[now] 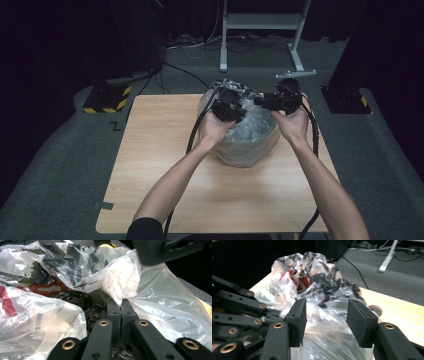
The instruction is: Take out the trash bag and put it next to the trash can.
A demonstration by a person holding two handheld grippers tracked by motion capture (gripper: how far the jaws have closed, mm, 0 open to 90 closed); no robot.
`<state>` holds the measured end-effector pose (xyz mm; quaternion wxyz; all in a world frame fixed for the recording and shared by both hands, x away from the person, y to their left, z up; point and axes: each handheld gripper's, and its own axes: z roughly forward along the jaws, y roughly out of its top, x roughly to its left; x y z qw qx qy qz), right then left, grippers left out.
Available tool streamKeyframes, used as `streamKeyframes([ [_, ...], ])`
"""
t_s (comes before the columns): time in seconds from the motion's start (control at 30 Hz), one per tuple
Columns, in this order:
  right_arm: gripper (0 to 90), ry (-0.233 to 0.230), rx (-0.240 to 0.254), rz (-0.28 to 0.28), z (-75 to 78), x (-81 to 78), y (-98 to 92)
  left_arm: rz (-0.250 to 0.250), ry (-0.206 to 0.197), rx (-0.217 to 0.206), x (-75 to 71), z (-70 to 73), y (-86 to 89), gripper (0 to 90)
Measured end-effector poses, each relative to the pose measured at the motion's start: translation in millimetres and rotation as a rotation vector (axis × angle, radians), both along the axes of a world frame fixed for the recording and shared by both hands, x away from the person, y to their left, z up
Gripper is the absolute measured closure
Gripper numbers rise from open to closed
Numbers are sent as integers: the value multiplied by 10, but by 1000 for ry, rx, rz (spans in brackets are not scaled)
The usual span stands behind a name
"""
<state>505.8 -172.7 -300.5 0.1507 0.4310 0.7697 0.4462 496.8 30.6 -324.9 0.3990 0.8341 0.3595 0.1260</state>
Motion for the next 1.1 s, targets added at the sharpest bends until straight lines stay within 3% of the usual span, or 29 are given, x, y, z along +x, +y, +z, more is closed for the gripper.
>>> streamKeyframes([
  [0.07, 493, -32, 13, -15, 3, -33, -59, -1, -4, -4, -5, 21, 21, 886],
  [0.3, 473, -45, 27, -55, -73, -121, -269, -11, -11, -14, -13, 79, 76, 890],
  [0.9, 477, -98, 92, -152, -495, -401, -712, -17, -29, -32, -41, 236, 147, 894],
  [1.1, 477, -89, 127, -182, -652, -462, -838, -8, -37, -39, -43, 273, 212, 895],
])
